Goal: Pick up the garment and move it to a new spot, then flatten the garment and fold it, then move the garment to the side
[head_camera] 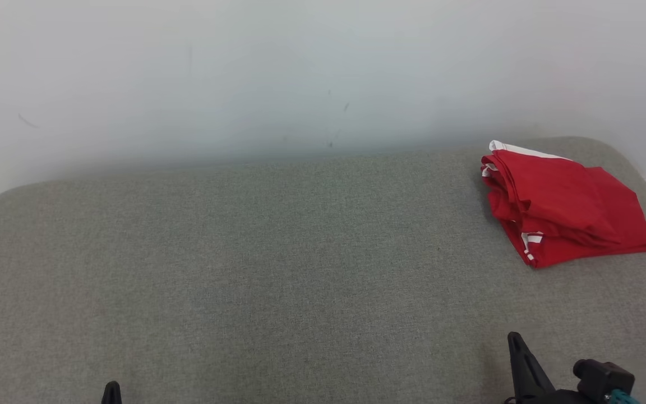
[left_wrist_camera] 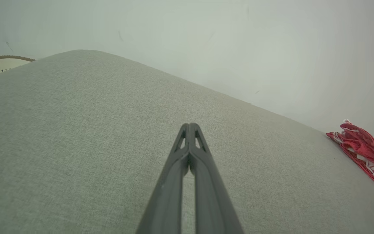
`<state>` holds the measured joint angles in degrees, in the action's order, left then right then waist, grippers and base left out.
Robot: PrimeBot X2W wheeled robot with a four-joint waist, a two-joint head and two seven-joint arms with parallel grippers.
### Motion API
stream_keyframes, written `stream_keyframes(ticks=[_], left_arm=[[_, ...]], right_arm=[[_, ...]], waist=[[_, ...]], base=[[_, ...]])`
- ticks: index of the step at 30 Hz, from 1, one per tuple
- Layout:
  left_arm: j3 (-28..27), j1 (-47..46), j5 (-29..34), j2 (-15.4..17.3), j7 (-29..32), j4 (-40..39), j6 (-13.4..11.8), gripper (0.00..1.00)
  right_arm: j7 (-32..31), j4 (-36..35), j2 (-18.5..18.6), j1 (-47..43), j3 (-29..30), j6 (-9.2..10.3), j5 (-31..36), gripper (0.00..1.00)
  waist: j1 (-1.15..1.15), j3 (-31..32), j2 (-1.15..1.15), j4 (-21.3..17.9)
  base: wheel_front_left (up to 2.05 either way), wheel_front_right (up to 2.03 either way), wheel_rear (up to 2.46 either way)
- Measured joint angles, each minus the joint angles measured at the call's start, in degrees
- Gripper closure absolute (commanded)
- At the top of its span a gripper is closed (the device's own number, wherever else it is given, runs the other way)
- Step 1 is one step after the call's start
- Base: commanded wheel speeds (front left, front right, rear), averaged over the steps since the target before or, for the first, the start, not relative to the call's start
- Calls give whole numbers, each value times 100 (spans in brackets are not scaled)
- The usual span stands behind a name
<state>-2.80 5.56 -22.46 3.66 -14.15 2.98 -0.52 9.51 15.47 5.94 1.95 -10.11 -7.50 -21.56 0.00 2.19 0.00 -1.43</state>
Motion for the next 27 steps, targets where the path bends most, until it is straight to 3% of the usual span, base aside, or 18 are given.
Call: stream_keyframes(ticks=[27], left_arm=[[398, -209, -2444, -29, 82, 171, 286, 100]], right_arm=[[-975, 91, 66, 229, 845, 0, -2562, 100]], waist=[[0, -62, 1, 35]], base=[[0, 0, 0]])
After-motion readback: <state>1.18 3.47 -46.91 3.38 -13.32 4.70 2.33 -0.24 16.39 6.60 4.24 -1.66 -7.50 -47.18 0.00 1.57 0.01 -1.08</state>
